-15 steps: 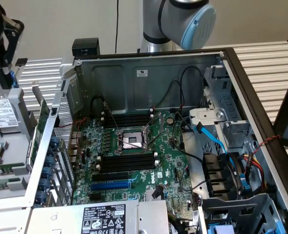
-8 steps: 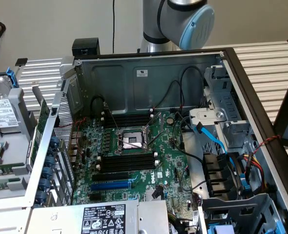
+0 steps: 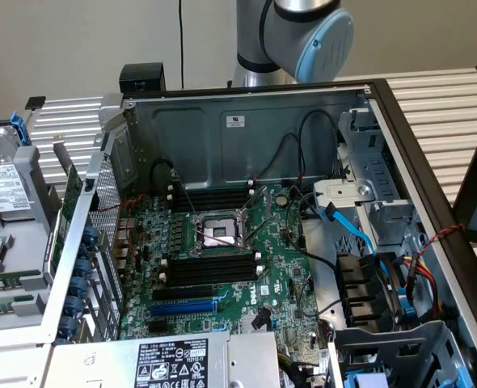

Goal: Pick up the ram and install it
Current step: 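Reach for the ram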

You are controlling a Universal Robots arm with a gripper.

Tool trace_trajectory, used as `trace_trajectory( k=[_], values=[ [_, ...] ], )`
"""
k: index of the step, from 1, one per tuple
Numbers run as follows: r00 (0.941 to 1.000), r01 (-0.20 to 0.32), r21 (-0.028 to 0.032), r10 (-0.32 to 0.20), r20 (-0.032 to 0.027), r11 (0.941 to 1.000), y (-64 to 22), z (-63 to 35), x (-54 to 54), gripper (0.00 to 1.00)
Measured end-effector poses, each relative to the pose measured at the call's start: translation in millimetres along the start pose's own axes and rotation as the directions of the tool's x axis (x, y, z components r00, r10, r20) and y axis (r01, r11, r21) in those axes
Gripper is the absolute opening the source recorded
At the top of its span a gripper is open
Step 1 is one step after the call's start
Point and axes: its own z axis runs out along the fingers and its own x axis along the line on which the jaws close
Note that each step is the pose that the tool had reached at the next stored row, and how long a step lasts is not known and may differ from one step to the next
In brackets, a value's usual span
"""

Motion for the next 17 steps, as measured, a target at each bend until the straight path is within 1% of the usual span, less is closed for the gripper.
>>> trace_trajectory(
  k=[5,9,11,12,17],
  values=[
    [1.0,0.0,0.0003,0.0,-0.0003,1.0,0.8,0.1,0.4,0.1],
    [1.0,0.006,0.0041,-0.006,0.0002,1.0,10.2,0.3,3.2,0.1],
    [1.0,0.009,0.0064,-0.009,0.0003,0.9999,13.9,0.5,6.3,0.1],
    [0.9999,0.011,0.0065,-0.011,0.0003,0.9999,14.7,0.5,8.4,0.1],
    [0.9998,0.019,0.0066,-0.019,0.0,0.9998,14.7,0.4,19.3,0.1]
  ],
)
